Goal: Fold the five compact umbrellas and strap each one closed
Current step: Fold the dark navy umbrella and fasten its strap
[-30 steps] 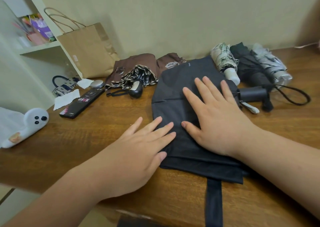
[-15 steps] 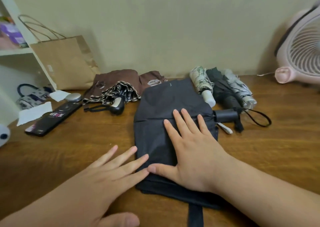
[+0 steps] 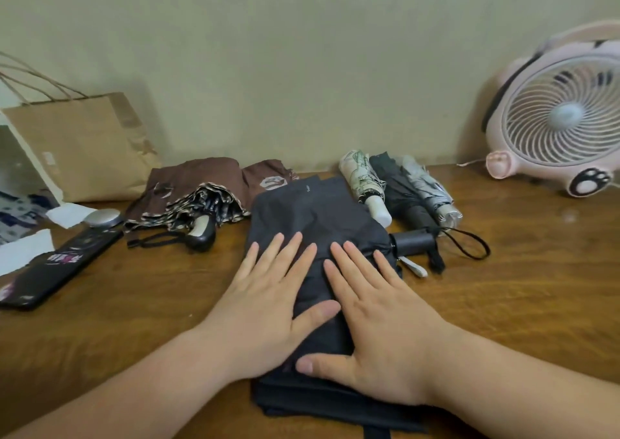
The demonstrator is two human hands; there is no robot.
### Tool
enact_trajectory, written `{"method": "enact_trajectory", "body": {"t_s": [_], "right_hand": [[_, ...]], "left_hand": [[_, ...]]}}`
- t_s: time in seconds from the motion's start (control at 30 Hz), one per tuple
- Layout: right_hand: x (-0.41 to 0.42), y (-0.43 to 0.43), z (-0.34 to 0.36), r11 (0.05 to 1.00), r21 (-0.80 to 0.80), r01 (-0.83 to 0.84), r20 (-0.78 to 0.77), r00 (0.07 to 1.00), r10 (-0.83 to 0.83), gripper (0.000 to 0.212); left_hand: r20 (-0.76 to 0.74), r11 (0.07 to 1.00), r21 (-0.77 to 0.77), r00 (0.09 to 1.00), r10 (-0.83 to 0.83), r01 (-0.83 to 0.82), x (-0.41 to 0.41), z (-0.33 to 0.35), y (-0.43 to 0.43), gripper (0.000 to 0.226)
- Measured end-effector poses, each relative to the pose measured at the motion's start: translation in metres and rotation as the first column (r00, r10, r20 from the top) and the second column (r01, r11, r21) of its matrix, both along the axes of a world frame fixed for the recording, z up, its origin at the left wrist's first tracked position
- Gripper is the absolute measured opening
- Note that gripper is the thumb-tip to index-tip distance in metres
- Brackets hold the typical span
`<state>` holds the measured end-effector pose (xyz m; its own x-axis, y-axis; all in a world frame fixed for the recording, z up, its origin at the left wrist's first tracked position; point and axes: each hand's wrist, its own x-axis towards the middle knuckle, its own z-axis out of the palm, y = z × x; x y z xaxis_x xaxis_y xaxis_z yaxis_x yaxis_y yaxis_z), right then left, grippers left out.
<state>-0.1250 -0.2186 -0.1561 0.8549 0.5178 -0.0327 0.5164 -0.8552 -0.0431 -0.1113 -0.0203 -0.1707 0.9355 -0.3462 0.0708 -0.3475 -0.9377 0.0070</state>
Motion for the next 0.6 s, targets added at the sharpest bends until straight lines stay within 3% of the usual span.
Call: {"method": "enact_trajectory", "body": {"t_s": [0.1, 0.17, 0.3, 0.37, 0.4, 0.53, 0.6], "right_hand": [[-0.005, -0.024, 0.001, 0.999, -0.027, 0.026, 0.012, 1.000, -0.026, 0.120], [-0.009, -0.039, -0.004, 1.000, -0.024, 0.017, 0.119, 0.993, -0.014, 0.117], [-0.013, -0.067, 0.010, 0.986, -0.165, 0.028, 0.142, 0.990, -0.005, 0.116], [-0.011, -0.067, 0.045, 0.995, -0.055, 0.081, 0.059, 0.995, -0.078, 0.126], [-0.008, -0.061, 0.065, 0.987, 0.035, 0.159, -0.008, 0.987, -0.159, 0.121], [0.045, -0.031, 0.088, 0.838, 0.486, 0.250, 0.000, 0.958, -0.286, 0.062], [0.082, -0.014, 0.078, 0.737, 0.594, 0.321, -0.069, 0.934, -0.351, 0.060]], "left_hand": [[-0.022, 0.998, 0.058, 1.000, 0.000, 0.001, 0.000, 0.001, -0.003, 0.097], [-0.052, 0.998, 0.066, 0.999, 0.013, -0.010, 0.000, 0.002, -0.005, 0.102], [-0.074, 1.000, 0.028, 0.997, 0.006, -0.004, 0.000, 0.002, -0.004, 0.108], [-0.066, 1.000, 0.012, 0.998, 0.000, 0.001, 0.001, 0.000, -0.002, 0.108], [-0.063, 1.000, 0.003, 0.998, -0.001, 0.001, 0.001, -0.001, -0.002, 0.108], [-0.032, 1.000, -0.022, 0.999, 0.000, -0.001, 0.001, -0.003, -0.001, 0.109], [-0.017, 0.999, -0.033, 1.000, -0.001, 0.001, 0.000, -0.003, -0.001, 0.109]]}}
